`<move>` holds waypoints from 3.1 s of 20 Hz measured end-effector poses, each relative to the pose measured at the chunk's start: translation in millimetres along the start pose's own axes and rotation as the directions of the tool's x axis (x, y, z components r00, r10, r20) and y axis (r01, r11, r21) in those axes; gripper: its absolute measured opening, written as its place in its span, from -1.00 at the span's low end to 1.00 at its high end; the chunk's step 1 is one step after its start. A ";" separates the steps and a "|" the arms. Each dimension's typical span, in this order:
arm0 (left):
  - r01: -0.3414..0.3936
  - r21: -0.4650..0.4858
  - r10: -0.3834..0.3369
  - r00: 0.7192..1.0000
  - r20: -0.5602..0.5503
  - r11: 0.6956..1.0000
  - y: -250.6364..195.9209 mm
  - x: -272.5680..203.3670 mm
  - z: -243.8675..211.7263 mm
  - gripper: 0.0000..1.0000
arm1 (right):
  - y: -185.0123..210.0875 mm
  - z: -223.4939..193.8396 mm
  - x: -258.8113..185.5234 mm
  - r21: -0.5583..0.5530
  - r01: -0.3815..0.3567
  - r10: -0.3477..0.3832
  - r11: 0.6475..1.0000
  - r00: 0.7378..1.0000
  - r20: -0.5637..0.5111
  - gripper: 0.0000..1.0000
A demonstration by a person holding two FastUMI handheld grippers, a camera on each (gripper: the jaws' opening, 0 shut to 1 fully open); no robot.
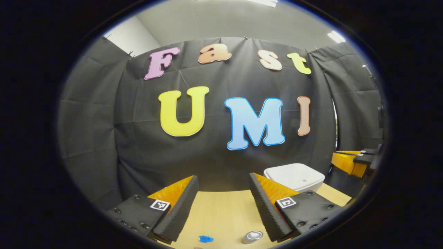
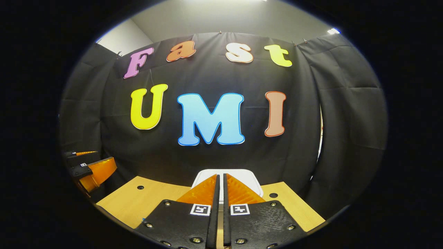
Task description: Press the lid of the desktop garbage bin to open it, pick up the crumpled paper on the desktop and throw it into the bin, then pick up the pop can on the desktop and drop it into the bin, and finally close the garbage bin lid.
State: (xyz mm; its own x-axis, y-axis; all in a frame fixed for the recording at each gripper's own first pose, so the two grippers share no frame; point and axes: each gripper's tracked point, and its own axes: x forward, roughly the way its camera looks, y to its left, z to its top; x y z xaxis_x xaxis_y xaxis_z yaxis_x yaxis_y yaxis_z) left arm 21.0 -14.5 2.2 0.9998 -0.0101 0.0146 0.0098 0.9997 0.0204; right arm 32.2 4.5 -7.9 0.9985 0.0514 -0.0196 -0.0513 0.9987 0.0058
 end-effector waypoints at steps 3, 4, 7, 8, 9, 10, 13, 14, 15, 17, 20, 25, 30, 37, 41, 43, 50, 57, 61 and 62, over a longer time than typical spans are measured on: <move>-0.002 0.003 0.002 1.000 0.002 1.000 0.6 2.2 1.2 0.97 | -1.1 -3.3 14.5 -0.009 -0.009 0.009 1.000 1.000 -0.001 -0.87; -0.003 0.005 0.003 1.000 0.004 1.000 0.6 3.0 1.9 0.96 | -1.7 -5.2 21.6 -0.010 -0.009 0.009 1.000 1.000 -0.006 -0.87; -0.009 0.009 0.009 1.000 0.003 1.000 2.9 3.9 0.7 0.93 | -5.8 -16.9 41.6 -0.019 -0.006 0.005 1.000 1.000 -0.027 -0.87; -0.011 0.008 0.011 1.000 0.000 1.000 3.4 4.4 -0.9 0.92 | -6.8 -21.0 48.8 -0.025 -0.009 0.008 1.000 0.999 -0.036 -0.87; -0.013 0.007 0.013 1.000 -0.003 1.000 3.3 4.5 -3.4 0.92 | -6.4 -26.1 54.8 -0.028 -0.012 0.011 1.000 0.999 -0.045 -0.87; -0.016 0.007 0.016 1.000 -0.006 1.000 4.3 4.9 -4.3 0.97 | -6.0 -31.4 61.5 -0.032 -0.016 0.015 0.999 0.998 -0.056 -0.87; -0.030 0.006 0.030 0.999 -0.012 1.000 8.7 6.1 -6.0 0.99 | -7.1 -55.4 80.5 -0.027 -0.025 0.022 0.999 0.994 -0.110 -0.87; -0.036 0.008 0.036 0.999 -0.014 0.999 9.2 6.6 -6.6 0.99 | -8.1 -63.4 84.4 -0.025 -0.026 0.023 0.999 0.992 -0.128 -0.87; -0.040 0.010 0.041 0.999 -0.017 0.999 10.1 7.3 -8.6 0.99 | -8.3 -71.3 88.3 -0.021 -0.026 0.023 0.999 0.989 -0.145 -0.87; -0.049 0.011 0.049 0.999 -0.020 0.999 11.3 9.0 -10.3 0.97 | -8.0 -83.4 92.3 -0.013 -0.029 0.027 0.999 0.985 -0.172 -0.87; -0.058 0.010 0.059 0.998 -0.025 0.998 12.1 11.8 -13.2 0.97 | -7.5 -96.7 95.7 -0.003 -0.035 0.034 0.999 0.977 -0.209 -0.87; -0.063 0.008 0.063 0.998 -0.032 0.998 10.5 14.9 -15.7 0.97 | -7.9 -104.6 99.6 0.020 -0.034 0.038 0.999 0.974 -0.225 -0.86; -0.063 -0.002 0.063 0.997 -0.036 0.998 9.6 18.2 -17.1 0.92 | -3.0 -105.7 95.2 0.000 -0.039 0.038 0.999 0.976 -0.214 -0.86; -0.071 -0.010 0.071 0.997 -0.036 0.997 12.0 15.7 -18.7 0.93 | -3.0 -104.9 99.3 0.017 -0.055 0.058 0.998 0.979 -0.193 -0.99; -0.063 -0.005 0.063 0.998 -0.027 0.998 10.2 13.2 -16.1 0.92 | -4.0 -91.3 98.4 0.003 -0.069 0.069 0.998 0.985 -0.159 -0.99; -0.064 -0.004 0.064 0.998 -0.028 0.998 9.2 12.9 -16.7 0.86 | -4.9 -73.6 96.4 0.007 -0.061 0.062 0.998 0.991 -0.115 -0.99; -0.058 -0.022 0.057 0.998 -0.036 0.998 12.8 12.8 -20.4 0.99 | -10.1 -33.5 93.8 0.036 -0.038 0.039 0.999 0.999 -0.013 -1.00; -0.061 -0.027 0.060 0.998 -0.036 0.998 13.3 11.9 -24.2 0.86 | -13.5 -15.2 90.4 0.031 -0.019 0.018 0.999 0.999 0.038 -1.00; -0.060 -0.037 0.058 0.997 -0.045 0.998 15.0 10.5 -31.2 0.97 | -15.5 -12.9 86.3 0.034 -0.017 0.015 0.999 0.999 0.036 -1.00; -0.061 -0.042 0.059 0.997 -0.052 0.997 16.6 11.0 -34.5 0.97 | -14.6 -11.3 83.8 0.034 -0.018 0.017 0.999 0.999 0.039 -1.00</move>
State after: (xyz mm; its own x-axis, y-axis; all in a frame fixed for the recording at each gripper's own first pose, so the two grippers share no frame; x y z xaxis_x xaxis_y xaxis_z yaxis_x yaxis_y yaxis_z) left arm 32.7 2.6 -31.9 0.9981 0.0494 -0.0358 -0.0503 0.9985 -0.0230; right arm 116.3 -5.8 -20.9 0.9975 0.0677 0.0192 -0.0685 0.9969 0.0397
